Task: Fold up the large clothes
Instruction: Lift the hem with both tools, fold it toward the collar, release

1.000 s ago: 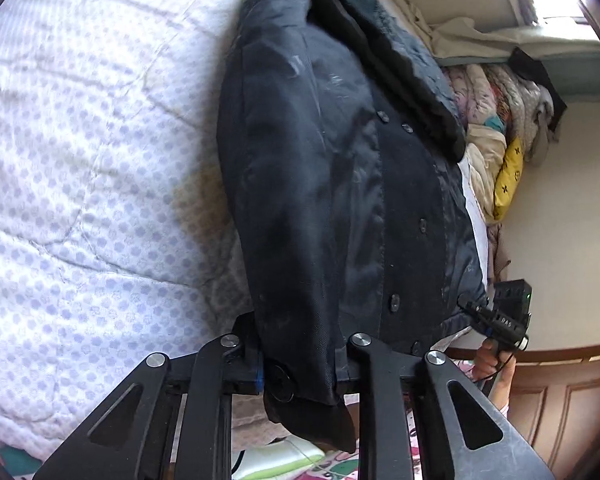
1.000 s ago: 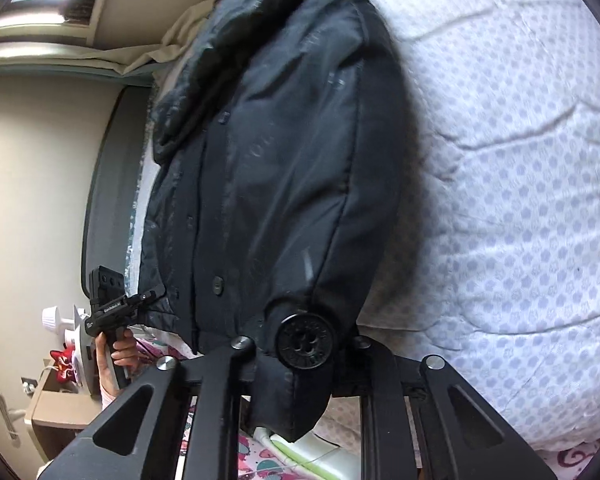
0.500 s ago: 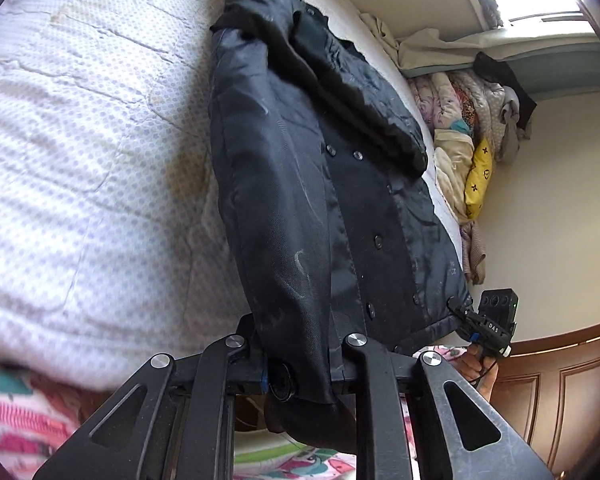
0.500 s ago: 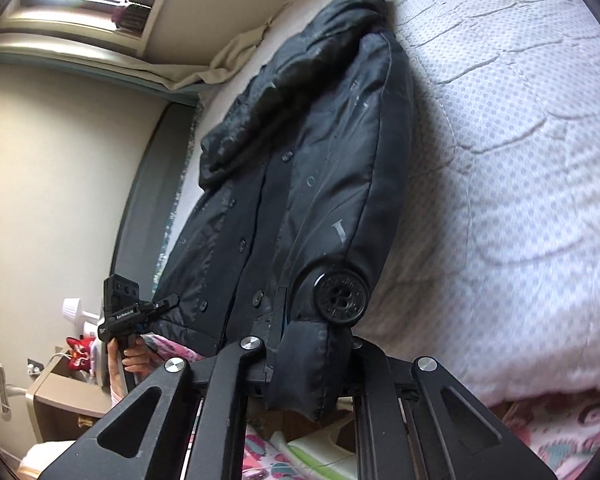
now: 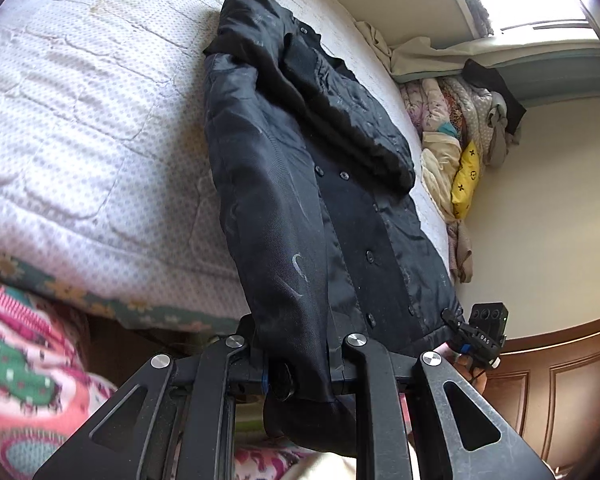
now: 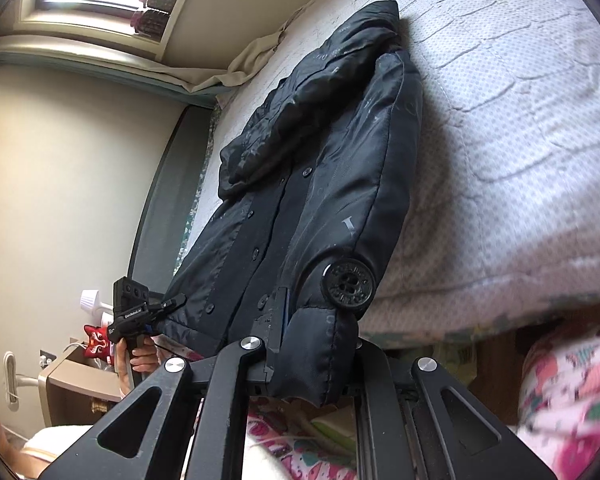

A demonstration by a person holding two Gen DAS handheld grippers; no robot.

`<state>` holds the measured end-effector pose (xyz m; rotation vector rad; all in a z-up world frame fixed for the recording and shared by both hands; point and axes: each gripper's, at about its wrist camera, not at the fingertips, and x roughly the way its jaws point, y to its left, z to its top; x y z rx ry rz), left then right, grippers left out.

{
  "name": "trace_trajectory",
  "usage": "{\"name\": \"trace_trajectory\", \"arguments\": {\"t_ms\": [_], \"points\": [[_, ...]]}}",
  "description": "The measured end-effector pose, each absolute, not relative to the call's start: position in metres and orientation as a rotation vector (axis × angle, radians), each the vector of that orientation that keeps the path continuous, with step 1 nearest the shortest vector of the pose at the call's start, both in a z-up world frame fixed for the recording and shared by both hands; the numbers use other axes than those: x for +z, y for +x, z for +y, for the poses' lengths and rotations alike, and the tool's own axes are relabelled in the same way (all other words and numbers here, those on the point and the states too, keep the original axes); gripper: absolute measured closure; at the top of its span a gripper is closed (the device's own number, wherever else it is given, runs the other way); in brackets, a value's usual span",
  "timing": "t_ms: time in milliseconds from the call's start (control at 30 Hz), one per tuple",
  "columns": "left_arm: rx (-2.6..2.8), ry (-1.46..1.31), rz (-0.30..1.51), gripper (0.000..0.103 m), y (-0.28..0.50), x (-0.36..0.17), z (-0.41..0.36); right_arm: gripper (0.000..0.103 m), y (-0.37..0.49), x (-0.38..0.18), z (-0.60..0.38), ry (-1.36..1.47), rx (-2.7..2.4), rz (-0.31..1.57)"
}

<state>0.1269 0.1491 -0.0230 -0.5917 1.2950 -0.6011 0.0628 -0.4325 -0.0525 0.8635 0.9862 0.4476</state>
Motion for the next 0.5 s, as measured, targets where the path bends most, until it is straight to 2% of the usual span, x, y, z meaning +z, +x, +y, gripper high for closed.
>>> {"name": "trace_trajectory", "arguments": {"t_ms": [267, 500], "points": [[-0.634, -0.617, 1.253, 0.082, 0.159, -0.002, 0.140, 0.098, 0.083, -0.035, -0.436, 0.827, 0.462, 0.939], [-0.661, -0.602, 1.157, 0.082, 0.221, 0.038, 0.119, 0.098, 0.147, 0.014, -0.433, 0.734, 0.479, 0.863]]}}
